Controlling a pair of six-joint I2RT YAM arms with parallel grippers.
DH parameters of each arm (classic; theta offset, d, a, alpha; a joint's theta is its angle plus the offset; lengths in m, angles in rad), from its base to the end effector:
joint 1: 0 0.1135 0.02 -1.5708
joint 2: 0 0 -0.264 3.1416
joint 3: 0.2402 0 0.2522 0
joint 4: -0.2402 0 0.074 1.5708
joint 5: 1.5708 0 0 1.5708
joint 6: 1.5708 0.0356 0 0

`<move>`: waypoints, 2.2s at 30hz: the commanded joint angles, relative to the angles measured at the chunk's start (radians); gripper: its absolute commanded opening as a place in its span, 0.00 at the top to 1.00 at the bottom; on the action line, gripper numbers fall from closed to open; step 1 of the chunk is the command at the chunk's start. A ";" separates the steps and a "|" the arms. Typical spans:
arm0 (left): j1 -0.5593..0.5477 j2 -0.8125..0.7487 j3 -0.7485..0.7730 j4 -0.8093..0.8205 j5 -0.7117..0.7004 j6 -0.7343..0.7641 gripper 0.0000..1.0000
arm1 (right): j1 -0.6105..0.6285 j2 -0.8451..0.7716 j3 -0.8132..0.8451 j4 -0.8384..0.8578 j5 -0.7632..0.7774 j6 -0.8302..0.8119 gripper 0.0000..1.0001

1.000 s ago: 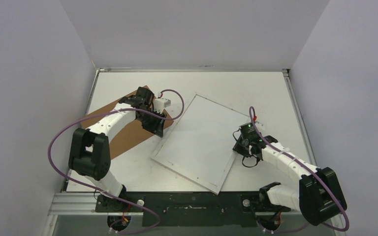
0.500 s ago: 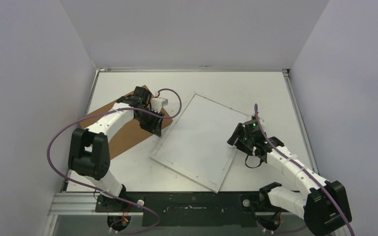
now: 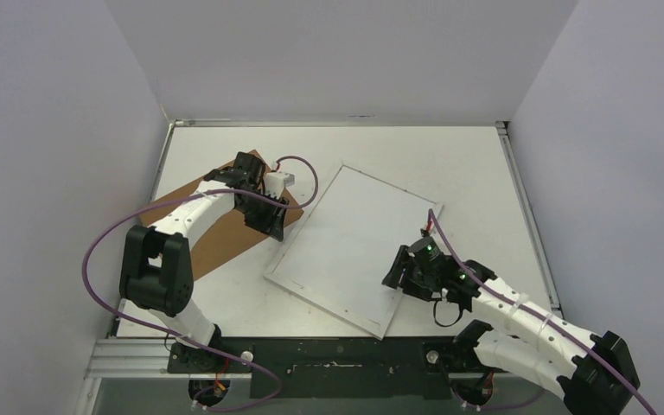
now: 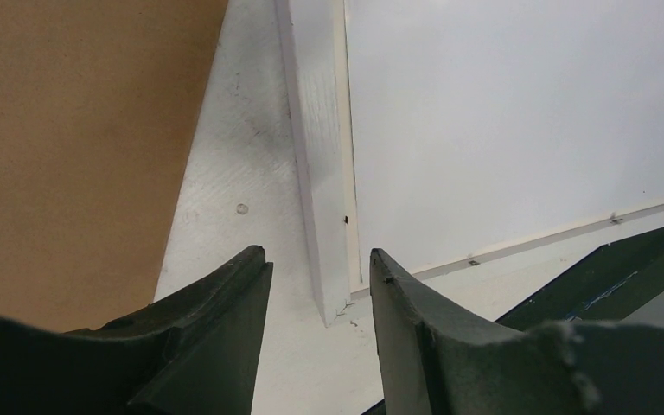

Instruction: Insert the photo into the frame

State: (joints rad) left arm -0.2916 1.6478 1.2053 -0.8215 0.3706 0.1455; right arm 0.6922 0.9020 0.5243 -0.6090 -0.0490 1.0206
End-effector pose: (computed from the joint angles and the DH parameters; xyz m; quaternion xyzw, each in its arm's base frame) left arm 0.3025 -0.1043 0.2239 0.2381 0.9421 -0.1926 0.1365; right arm 0.1271 0.1076 0.1947 0.1495 0.9456 0.2328 0.1709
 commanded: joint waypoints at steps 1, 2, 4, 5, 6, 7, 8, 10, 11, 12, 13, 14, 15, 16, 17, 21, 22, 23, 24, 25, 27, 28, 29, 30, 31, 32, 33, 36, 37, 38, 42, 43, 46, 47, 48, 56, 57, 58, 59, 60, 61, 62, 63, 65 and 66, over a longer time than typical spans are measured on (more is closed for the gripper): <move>0.008 -0.021 0.038 -0.019 0.002 0.014 0.55 | 0.025 -0.013 -0.003 -0.045 0.020 0.062 0.42; 0.009 -0.024 0.037 -0.019 0.002 0.013 0.54 | 0.026 -0.010 -0.013 -0.042 0.013 0.067 0.42; 0.009 -0.025 0.036 -0.020 0.003 0.015 0.54 | 0.033 -0.008 -0.022 -0.040 0.011 0.071 0.42; 0.011 -0.024 0.036 -0.020 0.003 0.015 0.54 | 0.034 -0.005 -0.025 -0.037 0.011 0.070 0.42; 0.013 -0.023 0.037 -0.022 0.004 0.015 0.54 | 0.034 -0.002 -0.025 -0.035 0.011 0.068 0.42; 0.015 -0.021 0.037 -0.023 0.005 0.015 0.54 | 0.034 0.004 -0.024 -0.034 0.012 0.065 0.42; 0.016 -0.019 0.040 -0.026 0.006 0.015 0.54 | 0.035 0.011 -0.024 -0.032 0.011 0.063 0.42; 0.022 -0.017 0.040 -0.028 0.008 0.015 0.54 | 0.036 0.027 -0.025 -0.022 0.009 0.058 0.42; 0.024 -0.018 0.041 -0.027 0.008 0.017 0.54 | 0.036 0.033 -0.027 -0.015 0.009 0.057 0.42; 0.024 -0.018 0.042 -0.028 0.006 0.018 0.54 | 0.036 0.038 -0.031 -0.007 0.010 0.058 0.43; 0.027 -0.019 0.043 -0.027 0.005 0.018 0.54 | 0.036 0.043 -0.034 0.003 0.010 0.058 0.44; 0.029 -0.018 0.043 -0.028 0.004 0.019 0.54 | 0.036 0.048 -0.037 0.014 0.008 0.057 0.45; 0.033 -0.019 0.044 -0.029 0.004 0.019 0.54 | 0.036 0.053 -0.041 0.023 0.002 0.057 0.47; 0.036 -0.019 0.045 -0.033 0.004 0.021 0.54 | 0.036 0.059 -0.043 0.031 -0.003 0.056 0.48; 0.040 -0.020 0.047 -0.036 0.003 0.024 0.54 | 0.036 0.065 -0.045 0.031 -0.007 0.055 0.49; 0.045 -0.021 0.046 -0.036 0.004 0.026 0.54 | 0.036 0.063 -0.053 0.028 -0.007 0.052 0.54; 0.045 -0.021 0.045 -0.036 0.004 0.025 0.54 | 0.036 0.061 -0.057 0.029 -0.006 0.053 0.55; 0.045 -0.021 0.046 -0.037 0.005 0.025 0.54 | 0.036 0.060 -0.061 0.029 -0.008 0.053 0.56; 0.045 -0.021 0.047 -0.037 0.005 0.022 0.54 | 0.036 0.062 -0.065 0.030 -0.007 0.054 0.56; 0.045 -0.022 0.048 -0.036 0.006 0.021 0.54 | 0.036 0.065 -0.068 0.033 -0.007 0.055 0.57; 0.046 -0.023 0.050 -0.038 0.008 0.022 0.54 | 0.036 0.070 -0.073 0.041 -0.006 0.057 0.59; 0.045 -0.023 0.051 -0.040 0.007 0.022 0.54 | 0.036 0.073 -0.074 0.042 -0.001 0.060 0.60; 0.045 -0.023 0.050 -0.041 0.007 0.023 0.54 | 0.036 0.073 -0.075 0.049 0.002 0.061 0.61; 0.045 -0.025 0.051 -0.043 0.008 0.022 0.54 | 0.037 0.074 -0.077 0.053 0.004 0.062 0.61; 0.045 -0.026 0.050 -0.044 0.008 0.023 0.54 | 0.036 0.076 -0.077 0.057 0.007 0.062 0.63; 0.046 -0.026 0.048 -0.045 0.007 0.025 0.55 | 0.036 0.079 -0.078 0.063 0.008 0.063 0.65; 0.045 -0.026 0.049 -0.046 0.008 0.026 0.55 | 0.036 0.081 -0.078 0.067 0.008 0.065 0.67; 0.046 -0.027 0.045 -0.044 0.008 0.028 0.55 | 0.035 0.083 -0.078 0.080 0.006 0.068 0.75; 0.046 -0.027 0.041 -0.043 0.006 0.029 0.55 | 0.036 0.084 -0.077 0.080 0.007 0.068 0.78; 0.046 -0.028 0.037 -0.042 0.005 0.028 0.55 | 0.036 0.084 -0.077 0.079 0.007 0.069 0.81; 0.050 -0.029 0.027 -0.039 0.001 0.029 0.55 | 0.036 0.074 -0.079 0.075 0.008 0.077 0.95; 0.052 -0.028 0.030 -0.039 0.001 0.029 0.55 | 0.036 0.070 -0.078 0.076 0.007 0.078 0.95; 0.078 -0.026 0.051 -0.064 -0.001 0.037 0.54 | 0.036 0.066 -0.051 0.058 0.006 0.059 0.74; 0.092 -0.026 0.062 -0.076 -0.006 0.047 0.54 | 0.037 0.064 -0.031 0.032 0.014 0.047 0.63; 0.109 -0.028 0.076 -0.095 -0.011 0.061 0.53 | 0.037 0.059 -0.005 0.005 0.022 0.027 0.56; 0.318 -0.089 0.222 -0.216 -0.075 0.177 0.01 | 0.035 0.077 0.276 -0.070 0.106 -0.131 0.20; 0.339 -0.117 0.241 -0.216 -0.086 0.188 0.03 | 0.035 0.124 0.319 -0.045 0.124 -0.164 0.18; 0.357 -0.138 0.252 -0.212 -0.098 0.199 0.04 | 0.033 0.176 0.373 -0.018 0.145 -0.198 0.16; 0.375 -0.153 0.257 -0.200 -0.110 0.210 0.03 | 0.028 0.242 0.429 0.011 0.162 -0.234 0.15; 0.395 -0.164 0.255 -0.200 -0.094 0.235 0.08 | 0.020 0.309 0.490 0.046 0.175 -0.275 0.15; 0.418 -0.160 0.260 -0.247 -0.018 0.321 0.26 | 0.014 0.375 0.553 0.083 0.187 -0.313 0.15; 0.435 -0.142 0.275 -0.314 0.026 0.384 0.47 | 0.008 0.449 0.637 0.127 0.192 -0.345 0.15; 0.449 -0.113 0.289 -0.359 0.026 0.396 0.91 | 0.005 0.516 0.709 0.169 0.189 -0.380 0.15; 0.484 -0.041 0.298 -0.396 -0.016 0.357 1.00 | 0.002 0.664 0.857 0.232 0.174 -0.445 0.15; 0.506 0.003 0.309 -0.447 -0.004 0.386 1.00 | 0.004 0.744 0.937 0.250 0.159 -0.474 0.15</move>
State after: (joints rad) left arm 0.1600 1.5280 1.4776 -1.0943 0.3294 0.4324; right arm 0.7040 1.4376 1.2415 -0.5392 0.0891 0.7254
